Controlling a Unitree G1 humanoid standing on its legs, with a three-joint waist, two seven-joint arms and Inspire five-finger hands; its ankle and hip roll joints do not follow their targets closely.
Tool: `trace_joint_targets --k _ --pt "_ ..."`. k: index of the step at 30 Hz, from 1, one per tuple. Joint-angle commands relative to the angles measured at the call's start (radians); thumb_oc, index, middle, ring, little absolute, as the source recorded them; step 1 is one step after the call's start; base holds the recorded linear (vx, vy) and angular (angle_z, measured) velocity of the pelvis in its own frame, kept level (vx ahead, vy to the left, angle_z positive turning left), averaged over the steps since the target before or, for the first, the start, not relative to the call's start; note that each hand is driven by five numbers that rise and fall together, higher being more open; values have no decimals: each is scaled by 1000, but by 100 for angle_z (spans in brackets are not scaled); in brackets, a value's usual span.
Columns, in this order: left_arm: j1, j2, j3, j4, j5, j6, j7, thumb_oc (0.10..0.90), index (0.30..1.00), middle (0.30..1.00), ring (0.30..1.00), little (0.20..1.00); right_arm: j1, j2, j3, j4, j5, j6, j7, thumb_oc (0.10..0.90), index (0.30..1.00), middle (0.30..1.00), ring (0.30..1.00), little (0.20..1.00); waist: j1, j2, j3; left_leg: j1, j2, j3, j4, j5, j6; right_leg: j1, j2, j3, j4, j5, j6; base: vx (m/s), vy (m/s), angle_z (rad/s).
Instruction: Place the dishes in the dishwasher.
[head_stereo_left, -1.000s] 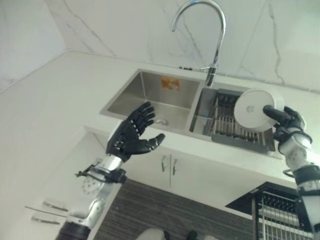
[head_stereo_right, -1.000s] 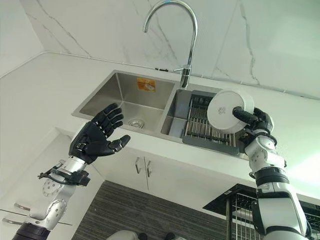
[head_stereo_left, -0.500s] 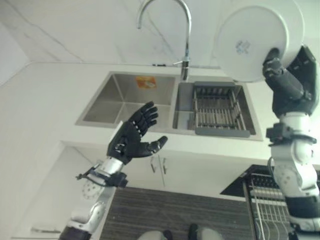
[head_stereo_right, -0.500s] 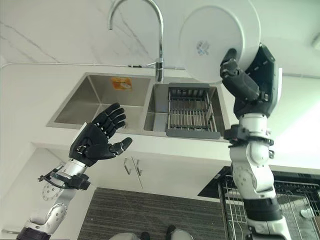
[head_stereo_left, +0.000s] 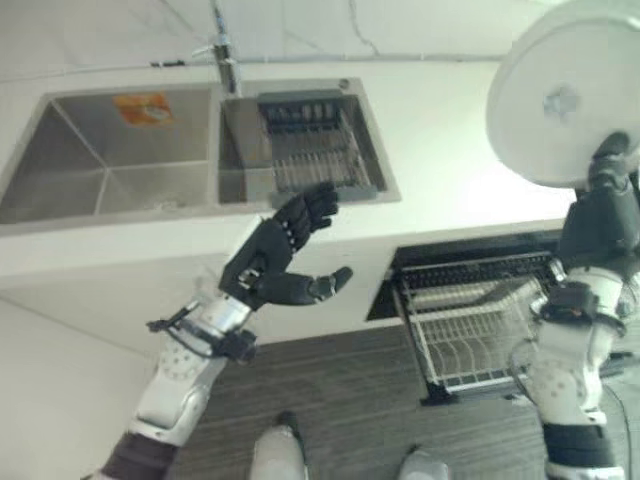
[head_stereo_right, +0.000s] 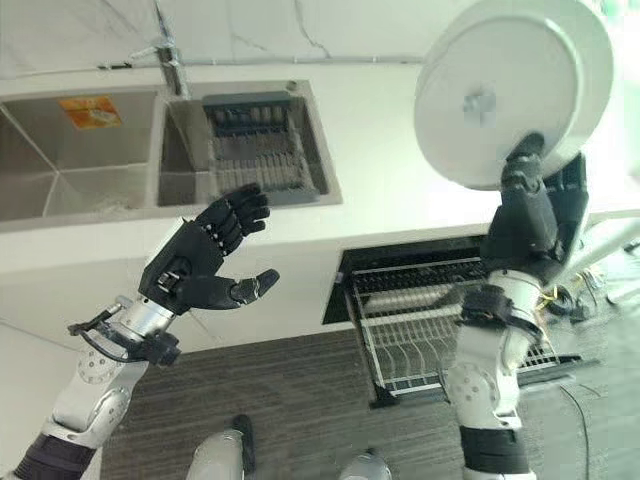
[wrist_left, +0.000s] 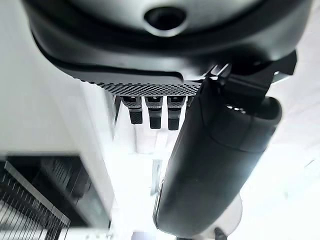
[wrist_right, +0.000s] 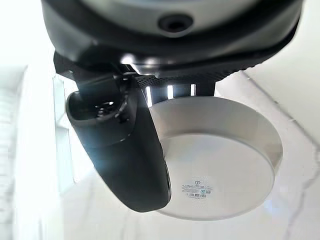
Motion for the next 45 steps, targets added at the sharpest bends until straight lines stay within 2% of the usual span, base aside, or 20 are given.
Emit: trace_joint_targets --k 1,2,3,5,6,10,12,16,17,18,22,24,25,26,28,30,32,39,41,45 --pt "-9 -32 27 -153 12 -76 12 800 900 900 900 900 -40 -66 -104 -149 -37 -98 -60 400 300 300 300 300 -32 -1 -147 98 -45 5 -21 -148 45 -51 -33 1 56 -15 49 10 -305 -57" --pt "9 -42 33 -161 14 -68 13 800 900 900 900 900 -14 -65 -113 -174 -36 -95 -69 400 300 300 300 300 -45 2 -152 100 -35 10 -21 -143 38 -54 -20 12 56 -27 42 17 -266 -39" --pt "27 -46 30 -145 9 -87 4 800 900 900 900 900 17 -62 -124 -190 -36 -94 -77 400 300 300 300 300 -56 8 -155 98 -28 13 -21 -136 29 -57 -9 23 56 -31 36 9 -165 -41" --pt "36 -59 15 -152 28 -71 3 800 900 900 900 900 9 -64 -107 -169 -38 -107 -85 400 300 300 300 300 -63 11 -164 102 -15 22 -21 -130 17 -56 9 26 56 -46 19 13 -159 -23" --pt "40 -47 -8 -122 37 -98 -1 800 900 900 900 900 -2 -70 -100 -160 -57 -96 -109 400 300 300 300 300 -68 18 -169 98 -3 18 -21 -116 5 -57 21 32 56 -48 12 10 -158 -7" --pt "43 -44 -26 -124 47 -50 -23 800 900 900 900 900 -28 -89 -78 -147 -122 -63 -163 400 300 300 300 300 -82 32 -172 96 22 27 -21 -99 -12 -58 42 32 56 -61 -7 -17 -86 -7" --pt "75 -43 -26 -121 49 -33 -36 800 900 900 900 900 -2 -96 -86 -167 -208 -19 -186 400 300 300 300 300 -91 43 -172 88 36 30 -21 -89 -20 -65 49 35 56 -66 -11 -73 -24 -7" --pt "151 -24 -10 -81 70 -2 -59 800 900 900 900 900 96 -137 -125 -186 -572 65 -229 400 300 300 300 300 -111 57 -176 78 51 39 -21 -76 -31 -74 57 39 56 -72 -12 -66 4 -4" --pt "171 -19 -6 -69 75 6 -66 800 900 900 900 900 114 -160 -131 -182 -667 99 -215 400 300 300 300 300 -112 59 -176 77 53 41 -21 -75 -33 -75 57 36 56 -73 -11 -83 26 3" --pt "220 3 -18 9 103 4 -50 800 900 900 900 900 157 -244 -129 -166 -751 177 -215 400 300 300 300 300 -122 61 -174 76 60 51 -21 -67 -36 -77 59 35 56 -71 -11 -83 28 2" --pt "271 10 -30 137 141 1 -32 800 900 900 900 900 202 -262 -126 -128 -811 221 -202 400 300 300 300 300 -127 61 -170 75 61 59 -21 -66 -35 -79 57 30 56 -72 -9 -55 22 -1" --pt "295 8 -35 204 142 11 -23 800 900 900 900 900 220 -276 -116 -115 -905 254 -225 400 300 300 300 300 -126 60 -168 74 60 62 -21 -66 -34 -79 56 29 56 -72 -7 -59 42 2" --pt "306 -3 -46 310 136 15 -13 800 900 900 900 900 220 -309 -88 -82 -1025 303 -250 400 300 300 300 300 -121 58 -166 72 58 62 -21 -66 -33 -81 53 26 56 -72 -4 -55 46 6" --pt "314 -13 -49 370 143 12 -8 800 900 900 900 900 215 -332 -77 -58 -1040 332 -239 400 300 300 300 300 -116 56 -166 71 57 63 -21 -67 -33 -80 52 22 56 -73 -2 -37 37 8" --pt "324 -27 -46 426 141 16 0 800 900 900 900 900 220 -345 -70 -38 -1046 340 -224 400 300 300 300 300 -111 53 -165 69 55 62 -21 -68 -32 -79 51 18 56 -74 -1 -4 24 6" --pt "330 -63 -43 527 157 4 9 800 900 900 900 900 224 -348 -43 -14 -1093 365 -223 400 300 300 300 300 -102 48 -162 67 49 56 -21 -71 -30 -76 46 13 56 -74 0 0 0 0" --pt "339 -104 -29 643 188 -15 23 800 900 900 900 900 217 -336 -6 58 -1087 388 -250 400 300 300 300 300 -83 40 -159 59 38 40 -21 -75 -26 -74 38 5 56 -74 3 -2 8 17" --pt "338 -151 -22 797 217 -37 54 800 900 900 900 900 137 -309 139 282 -1246 386 -356 400 300 300 300 300 -31 37 -159 49 17 2 -21 -78 -19 -61 29 -13 56 -78 1 31 18 19" --pt "333 -158 -22 839 226 -57 65 800 900 900 900 900 87 -297 198 409 -1302 399 -464 400 300 300 300 300 -5 38 -160 46 10 -16 -21 -77 -16 -50 25 -26 56 -82 -1 60 20 30" --pt "331 -151 -45 853 225 -77 96 800 900 900 900 900 20 -275 272 585 -1355 427 -562 400 300 300 300 300 32 42 -162 41 -2 -44 -21 -76 -13 -35 20 -45 56 -86 -5 53 25 28"
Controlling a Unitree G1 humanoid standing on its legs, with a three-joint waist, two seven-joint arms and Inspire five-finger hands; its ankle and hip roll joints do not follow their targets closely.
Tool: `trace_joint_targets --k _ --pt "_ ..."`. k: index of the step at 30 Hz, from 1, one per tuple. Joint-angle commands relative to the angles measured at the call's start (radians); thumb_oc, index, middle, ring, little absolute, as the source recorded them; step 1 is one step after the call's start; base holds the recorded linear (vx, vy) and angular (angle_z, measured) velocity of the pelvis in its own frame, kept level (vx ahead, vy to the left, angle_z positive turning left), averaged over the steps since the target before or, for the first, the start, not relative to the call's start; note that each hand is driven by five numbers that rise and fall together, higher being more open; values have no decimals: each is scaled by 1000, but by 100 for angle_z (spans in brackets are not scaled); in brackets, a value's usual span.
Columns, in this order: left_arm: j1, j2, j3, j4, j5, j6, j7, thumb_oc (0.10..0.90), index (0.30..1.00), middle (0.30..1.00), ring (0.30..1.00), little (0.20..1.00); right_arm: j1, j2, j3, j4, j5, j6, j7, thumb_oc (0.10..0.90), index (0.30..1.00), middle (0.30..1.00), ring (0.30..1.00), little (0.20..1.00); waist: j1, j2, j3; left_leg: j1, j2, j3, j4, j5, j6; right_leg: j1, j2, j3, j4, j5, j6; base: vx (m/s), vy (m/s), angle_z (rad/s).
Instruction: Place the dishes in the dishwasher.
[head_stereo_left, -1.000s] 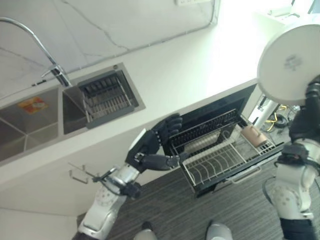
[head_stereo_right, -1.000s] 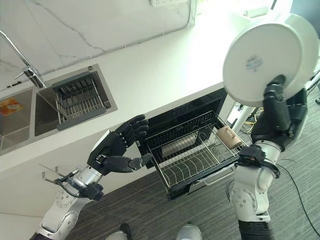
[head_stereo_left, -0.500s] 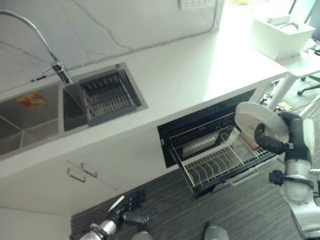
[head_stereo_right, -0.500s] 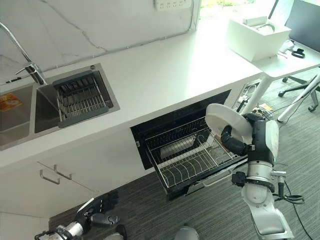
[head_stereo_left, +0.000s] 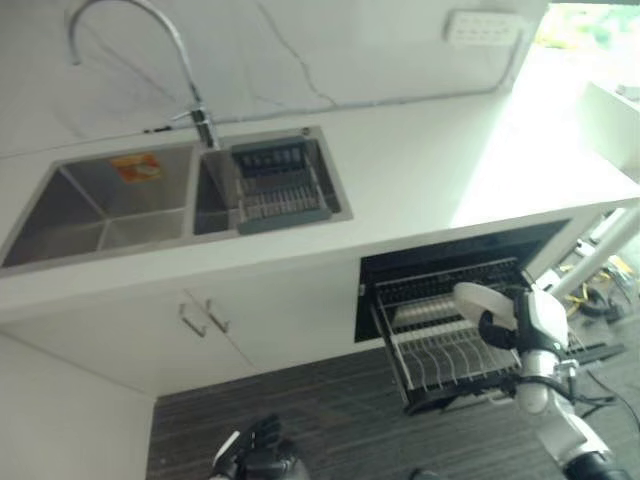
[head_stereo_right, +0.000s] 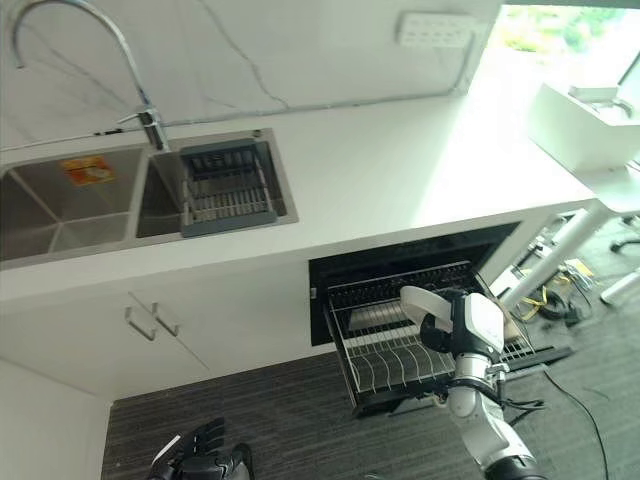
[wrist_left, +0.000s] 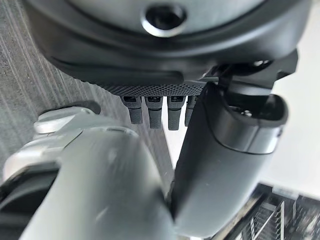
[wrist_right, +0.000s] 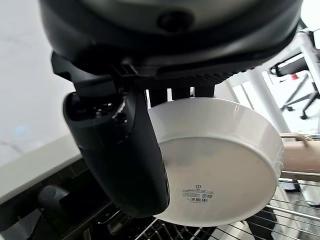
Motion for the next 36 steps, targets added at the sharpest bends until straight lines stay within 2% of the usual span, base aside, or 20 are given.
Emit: trace_joint_targets --k 1,5,12,14,16,22,25,29,31,32,33,34,35,36 --pt "-34 49 -8 -55 27 -82 32 800 900 900 900 900 -145 -72 -51 -44 -70 -30 -185 400 300 300 300 300 6 -2 5 44 17 13 93 -152 -5 5 14 -11 -4 -26 14 70 29 23" --pt "-30 61 -28 -57 19 -75 54 800 900 900 900 900 -206 -73 5 121 -33 1 -206 400 300 300 300 300 51 2 10 35 2 -23 93 -146 -4 25 5 -42 -4 -27 10 65 20 29" --pt "-30 72 -45 -38 18 -86 71 800 900 900 900 900 -282 -69 62 307 -5 79 -213 400 300 300 300 300 98 8 29 15 -22 -64 93 -134 0 40 -5 -74 -4 -21 8 32 -10 19" --pt "-48 84 -68 -26 -9 -106 95 800 900 900 900 900 -339 -68 92 441 -12 136 -254 400 300 300 300 300 120 23 45 -5 -36 -84 93 -125 4 35 -11 -85 -4 -15 10 -23 -15 20" --pt "-58 86 -75 -14 -18 -119 103 800 900 900 900 900 -362 -64 100 494 -19 155 -256 400 300 300 300 300 127 28 52 -14 -42 -90 93 -122 5 30 -14 -89 -4 -12 11 -45 -9 13" --pt "-92 100 -90 -23 -58 -146 113 800 900 900 900 900 -416 -83 113 617 24 186 -242 400 300 300 300 300 152 55 94 -57 -60 -115 93 -117 8 3 -29 -101 -4 -1 17 -101 -30 14" --pt "-111 111 -97 -42 -74 -154 114 800 900 900 900 900 -460 -96 113 643 65 131 -225 400 300 300 300 300 158 69 125 -85 -69 -126 93 -112 11 -23 -37 -101 -4 9 19 -153 -51 9" --pt "-166 123 -105 -48 -133 -192 118 800 900 900 900 900 -591 -127 145 695 82 93 -145 400 300 300 300 300 165 100 188 -161 -79 -134 93 -95 14 -94 -47 -92 -4 27 21 -264 -63 7" --pt "-174 123 -102 -52 -142 -197 117 800 900 900 900 900 -619 -119 159 720 159 109 23 400 300 300 300 300 168 104 197 -183 -83 -132 93 -90 15 -114 -53 -90 -4 33 23 -164 -56 7" --pt "-176 124 -100 -60 -143 -193 118 800 900 900 900 900 -619 -114 163 727 170 105 50 573 559 559 559 559 169 104 199 -186 -83 -133 93 -90 15 -117 -54 -89 -4 34 23 -52 -18 6" --pt "-181 129 -101 -72 -150 -184 120 800 900 900 900 900 -622 -103 168 742 221 138 99 800 900 900 900 900 170 104 200 -188 -81 -130 93 -89 15 -119 -56 -91 -4 34 23 -33 -16 7" --pt "-185 127 -98 -80 -149 -175 122 800 900 900 900 900 -614 -93 166 750 243 149 128 800 900 900 900 900 170 102 200 -188 -81 -130 93 -90 16 -120 -58 -90 -4 36 22 -24 -24 12" --pt "-197 121 -103 -96 -137 -159 131 800 900 900 900 900 -615 -64 158 771 325 126 211 800 900 900 900 900 173 97 199 -184 -82 -130 93 -93 17 -118 -61 -94 -4 38 22 -7 -18 11" --pt "-201 121 -104 -102 -137 -151 133 800 900 900 900 900 -618 -56 152 773 365 125 249 800 900 900 900 900 173 96 199 -181 -81 -129 93 -93 16 -116 -63 -94 -4 39 21 -1 -7 10"
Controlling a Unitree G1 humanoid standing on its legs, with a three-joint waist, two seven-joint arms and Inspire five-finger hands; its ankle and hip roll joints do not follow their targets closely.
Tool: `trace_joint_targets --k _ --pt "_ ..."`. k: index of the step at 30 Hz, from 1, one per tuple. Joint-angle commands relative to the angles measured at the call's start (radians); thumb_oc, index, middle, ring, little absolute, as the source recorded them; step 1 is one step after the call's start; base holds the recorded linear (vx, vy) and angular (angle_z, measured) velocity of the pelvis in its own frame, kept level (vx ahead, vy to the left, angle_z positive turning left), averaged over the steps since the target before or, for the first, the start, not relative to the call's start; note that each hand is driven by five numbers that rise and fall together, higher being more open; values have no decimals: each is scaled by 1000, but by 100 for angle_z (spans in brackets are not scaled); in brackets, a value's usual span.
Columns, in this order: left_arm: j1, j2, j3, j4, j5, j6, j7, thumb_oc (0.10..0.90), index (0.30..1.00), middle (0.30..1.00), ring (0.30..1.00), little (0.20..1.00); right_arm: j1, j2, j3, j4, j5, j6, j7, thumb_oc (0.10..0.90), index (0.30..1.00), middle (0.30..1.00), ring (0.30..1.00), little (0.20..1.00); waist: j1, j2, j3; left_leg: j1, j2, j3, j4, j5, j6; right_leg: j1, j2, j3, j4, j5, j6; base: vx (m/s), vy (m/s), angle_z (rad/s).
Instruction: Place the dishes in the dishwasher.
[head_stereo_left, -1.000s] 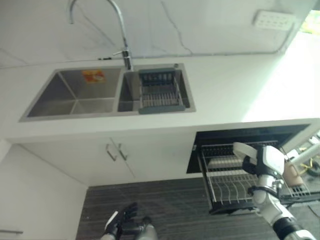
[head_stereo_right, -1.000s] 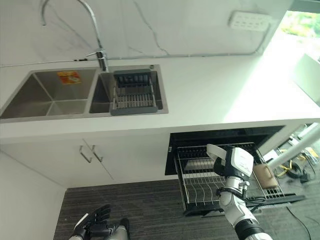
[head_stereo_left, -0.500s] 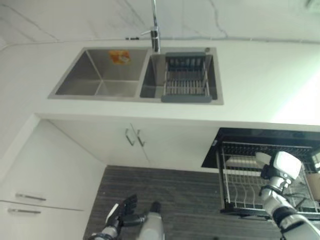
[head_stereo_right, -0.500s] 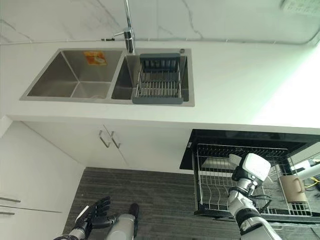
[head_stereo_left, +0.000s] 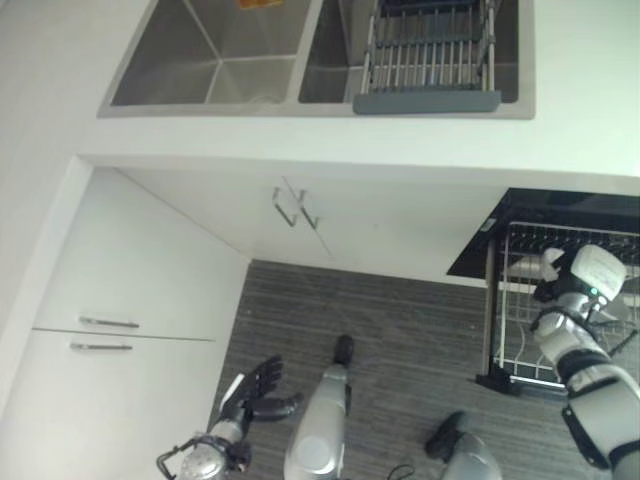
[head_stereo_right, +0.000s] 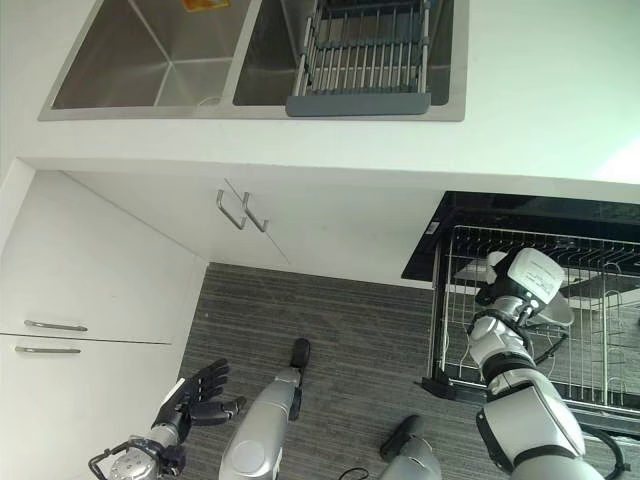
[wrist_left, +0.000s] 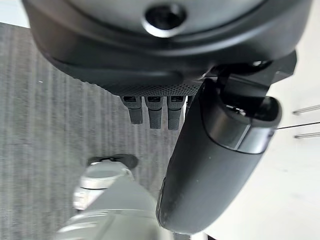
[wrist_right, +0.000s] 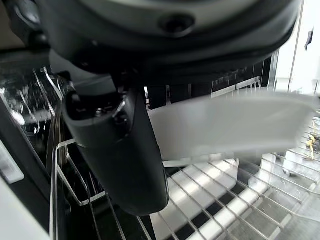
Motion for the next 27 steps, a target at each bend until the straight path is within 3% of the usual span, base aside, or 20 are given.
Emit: trace_joint_targets --k 1,8,14,17,21,24,27 --pt "-22 73 13 -53 -38 -29 25 800 900 900 900 900 -16 8 -4 41 195 -8 191 800 900 900 900 900 6 -46 -44 35 4 45 142 -226 1 35 10 46 -135 81 30 14 6 5" --pt "-49 81 47 -70 -23 31 17 800 900 900 900 900 -13 12 -59 34 437 -1 432 800 900 900 900 900 -4 -72 -43 61 19 59 142 -234 -5 44 14 54 -135 86 29 2 1 -2" --pt "-53 90 87 -70 -19 63 5 800 900 900 900 900 7 -19 -111 3 577 33 533 800 900 900 900 900 -19 -96 -41 78 34 72 142 -238 -9 43 25 68 -135 89 27 -6 1 -2" --pt "-52 94 115 -66 -10 86 0 800 900 900 900 900 41 -41 -197 -42 758 39 591 800 900 900 900 900 -40 -113 -43 98 48 85 142 -240 -12 50 36 83 -135 90 24 -5 8 -7" --pt "-34 89 138 -51 5 80 -3 800 900 900 900 900 99 -54 -290 -136 898 -25 588 800 900 900 900 900 -71 -130 -53 113 61 100 142 -238 -13 49 47 101 -135 95 22 -4 9 -17" --pt "4 75 169 -46 13 77 5 800 900 900 900 900 203 -48 -385 -335 1031 -41 546 800 900 900 900 900 -112 -148 -67 136 79 126 142 -241 -18 52 61 123 -135 94 22 10 22 -16" --pt "42 47 199 -37 41 75 11 800 900 900 900 900 324 -11 -467 -572 1043 -92 467 800 900 900 900 900 -167 -164 -87 157 100 157 142 -244 -22 49 76 152 -135 90 20 30 33 -39"
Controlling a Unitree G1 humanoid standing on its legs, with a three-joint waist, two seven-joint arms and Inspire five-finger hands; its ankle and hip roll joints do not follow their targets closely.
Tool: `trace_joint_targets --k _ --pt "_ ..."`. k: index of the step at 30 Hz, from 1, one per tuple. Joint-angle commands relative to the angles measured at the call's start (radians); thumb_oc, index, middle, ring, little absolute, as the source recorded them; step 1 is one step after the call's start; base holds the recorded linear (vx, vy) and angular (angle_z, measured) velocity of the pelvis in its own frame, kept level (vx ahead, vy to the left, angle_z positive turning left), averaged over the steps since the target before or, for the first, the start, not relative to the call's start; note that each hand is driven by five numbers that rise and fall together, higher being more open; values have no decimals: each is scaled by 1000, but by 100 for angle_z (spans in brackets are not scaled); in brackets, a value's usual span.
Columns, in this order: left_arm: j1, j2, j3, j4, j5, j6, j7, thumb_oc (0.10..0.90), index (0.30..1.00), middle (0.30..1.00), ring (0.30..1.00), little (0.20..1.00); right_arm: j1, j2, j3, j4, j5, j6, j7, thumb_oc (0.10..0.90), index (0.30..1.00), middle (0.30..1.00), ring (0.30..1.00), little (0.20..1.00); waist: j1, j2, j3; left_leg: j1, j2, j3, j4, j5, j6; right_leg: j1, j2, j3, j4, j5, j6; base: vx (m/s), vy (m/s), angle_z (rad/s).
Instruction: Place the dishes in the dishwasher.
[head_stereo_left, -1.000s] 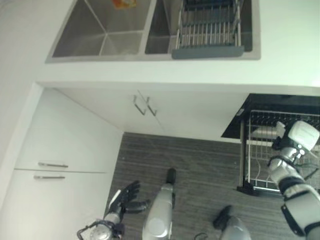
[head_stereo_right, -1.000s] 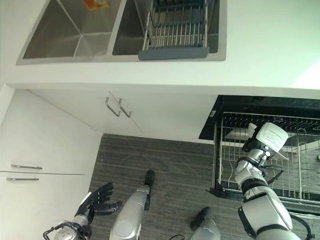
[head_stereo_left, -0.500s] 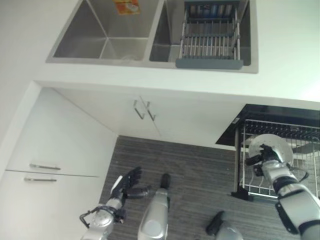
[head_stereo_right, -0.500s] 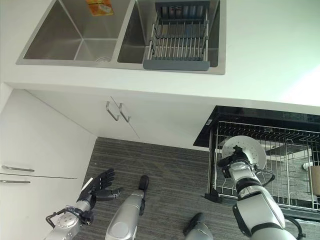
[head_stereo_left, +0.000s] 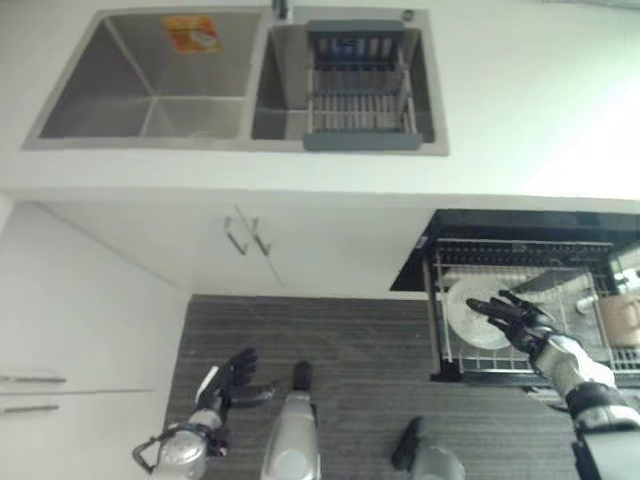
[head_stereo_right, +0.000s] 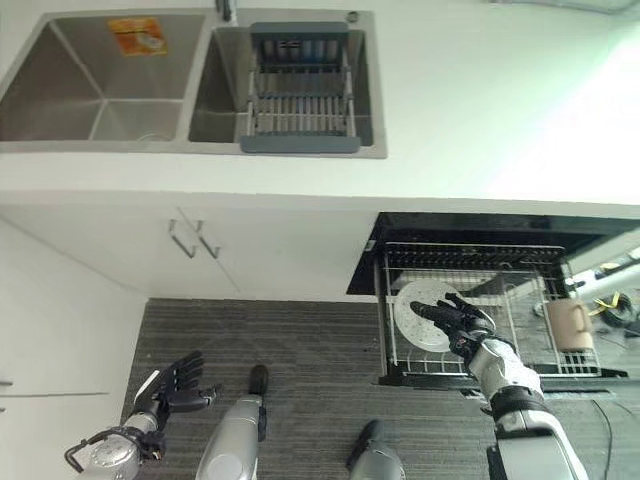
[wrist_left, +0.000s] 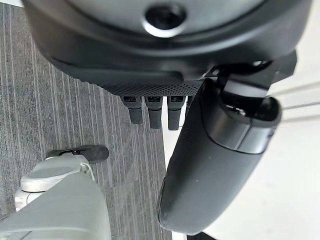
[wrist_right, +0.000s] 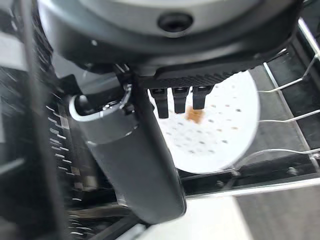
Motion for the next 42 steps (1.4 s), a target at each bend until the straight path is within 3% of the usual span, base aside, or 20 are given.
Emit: trace_joint_targets --k 1,5,6,7,9,11,14,18,21,27,29,30,38,42 --pt "26 12 30 -22 42 -66 9 800 900 900 900 900 -28 -46 -71 -85 34 -142 -95 800 900 900 900 900 -28 -3 -55 68 66 74 105 -182 -41 -37 28 68 -7 17 21 17 40 -47" --pt "48 -27 49 17 72 -78 16 800 900 900 900 900 84 -1 -194 -312 18 -194 -142 800 900 900 900 900 -95 -15 -81 94 92 116 105 -185 -46 -42 51 106 -7 9 18 20 39 -41" --pt "48 -27 49 17 72 -78 16 800 900 900 900 900 84 -1 -194 -312 18 -194 -142 800 900 900 900 900 -95 -15 -81 94 92 116 105 -185 -46 -42 51 106 -7 9 18 39 37 -22" --pt "56 -49 63 39 91 -86 20 800 900 900 900 900 135 22 -247 -388 42 -213 -146 800 900 900 900 900 -124 -20 -94 106 102 135 105 -187 -49 -42 61 120 -7 4 17 20 26 -36" --pt "61 -59 69 55 104 -93 21 800 900 900 900 900 169 36 -281 -427 67 -235 -137 800 900 900 900 900 -138 -22 -103 112 109 147 105 -188 -52 -44 66 130 -7 1 17 15 22 -48" --pt "70 -81 88 91 118 -105 19 800 900 900 900 900 229 75 -353 -499 143 -281 -110 800 900 900 900 900 -176 -24 -122 129 127 178 105 -188 -59 -45 76 147 -7 -6 15 13 21 -56" --pt "69 -99 103 136 146 -127 2 800 900 900 900 900 286 120 -435 -497 215 -329 -83 800 900 900 900 900 -212 -17 -141 146 146 209 105 -189 -71 -44 85 158 -7 -13 13 17 21 -40" --pt "55 -110 94 171 150 -132 9 800 900 900 900 900 311 120 -490 -365 298 -296 -104 800 900 900 900 900 -231 -4 -160 159 159 228 105 -190 -81 -40 90 163 -7 -20 11 9 4 -9" --pt "41 -105 78 180 154 -118 7 800 900 900 900 900 315 98 -476 -199 279 -265 -147 800 900 900 900 900 -222 6 -167 162 156 225 105 -190 -85 -34 90 156 -7 -24 8 8 -15 -8" --pt "17 -84 37 199 178 -85 -15 800 900 900 900 900 244 80 -425 105 575 -129 -124 800 900 900 900 900 -177 26 -173 159 147 195 105 -190 -88 -15 84 122 -7 -32 0 8 -44 5" --pt "18 -82 26 217 181 -82 -19 800 900 900 900 900 216 77 -419 185 632 -101 -113 690 735 735 735 735 -161 31 -180 160 142 185 105 -191 -87 -6 82 112 -7 -36 -2 51 -43 15" --pt "18 -80 19 233 178 -78 -23 800 900 900 900 900 198 72 -422 245 651 -92 -114 411 316 316 316 316 -150 37 -185 160 139 177 105 -191 -87 -1 82 105 -7 -39 -4 56 -31 17" --pt "19 -89 -11 288 172 -92 -38 800 900 900 900 900 121 20 -433 484 634 -45 -168 400 300 300 300 300 -94 61 -195 154 113 132 105 -188 -86 28 66 68 -7 -48 -9 48 -13 31" --pt "24 -94 -24 282 151 -85 -29 800 900 900 900 900 100 7 -436 520 629 -36 -175 400 300 300 300 300 -71 71 -187 149 97 113 105 -187 -83 42 52 50 -7 -48 -9 61 -5 23"
